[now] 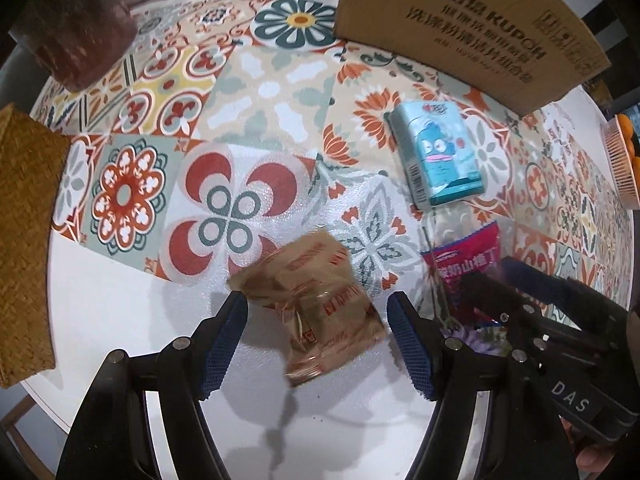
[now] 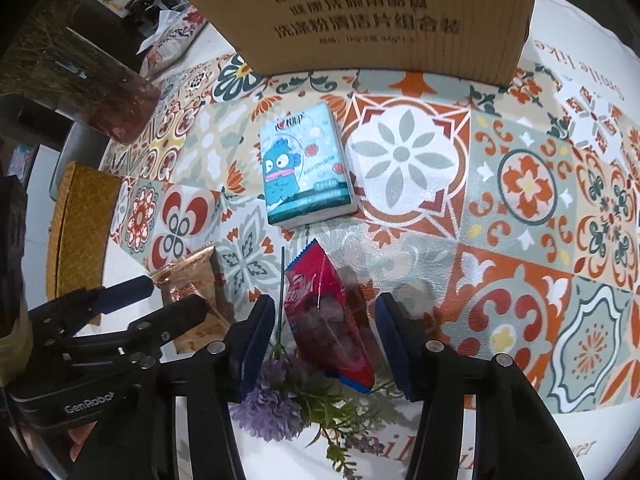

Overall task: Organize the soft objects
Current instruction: 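Move the left tool to the brown snack packet while the right tool nears the red candy packet, then grasp the brown biscuit packet with the left tool while the right tool grasps the red candy packet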

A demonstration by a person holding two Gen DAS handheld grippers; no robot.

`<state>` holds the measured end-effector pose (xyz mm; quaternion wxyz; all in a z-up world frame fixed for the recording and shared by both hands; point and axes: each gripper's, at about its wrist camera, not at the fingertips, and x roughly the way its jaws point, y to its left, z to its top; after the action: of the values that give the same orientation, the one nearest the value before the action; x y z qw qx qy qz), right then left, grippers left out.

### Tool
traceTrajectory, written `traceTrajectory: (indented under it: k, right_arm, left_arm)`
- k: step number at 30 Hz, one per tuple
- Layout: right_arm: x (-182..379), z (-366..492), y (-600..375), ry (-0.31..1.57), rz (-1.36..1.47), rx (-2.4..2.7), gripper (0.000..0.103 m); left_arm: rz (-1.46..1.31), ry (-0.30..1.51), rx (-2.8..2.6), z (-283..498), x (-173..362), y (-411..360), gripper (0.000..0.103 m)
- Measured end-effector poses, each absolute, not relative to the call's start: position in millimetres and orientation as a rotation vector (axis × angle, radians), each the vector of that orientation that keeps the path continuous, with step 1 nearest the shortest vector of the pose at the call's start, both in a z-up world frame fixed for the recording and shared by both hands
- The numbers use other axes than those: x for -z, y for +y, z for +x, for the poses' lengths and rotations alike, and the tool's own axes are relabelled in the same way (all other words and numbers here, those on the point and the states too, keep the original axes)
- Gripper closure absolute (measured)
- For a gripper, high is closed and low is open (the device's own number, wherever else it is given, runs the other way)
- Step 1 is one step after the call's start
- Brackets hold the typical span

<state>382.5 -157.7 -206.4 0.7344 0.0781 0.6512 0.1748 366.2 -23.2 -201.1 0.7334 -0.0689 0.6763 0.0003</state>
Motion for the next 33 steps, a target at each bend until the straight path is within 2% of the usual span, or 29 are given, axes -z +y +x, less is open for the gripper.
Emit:
traceTrajectory:
  k: [8,15,19,20,21,33]
  right_arm:
    - [221,386,-157,1.461,0.194,-0.391,0.056]
    - [225,384,-151,1.458,0.203,-0.401,0.061]
    - [225,381,-149,1.448,0.201,-0.406,0.063]
    - [224,380,-147,1.444,0.191,-0.4,0.066]
    - [223,378,-146,1.439,0.181,-0.395,0.074]
    - [206,363,-153,1.349,0.165,-0.302,0.075]
  left_arm:
    - [-0.185,1.523,-0.009,367,218,-26,0.034]
    - [-0.195,1.535,0.005,363,228,-32,0.051]
    - [-0.194,1.527,0.015,359,232,-31,0.053]
    - [-0.19,1.524,0.018,358,232,-31,0.053]
    - [-0.189,1.521,0.021,356,231,-26,0.054]
    - [-0.109,1.411,0.054,345,201,-18,0.057]
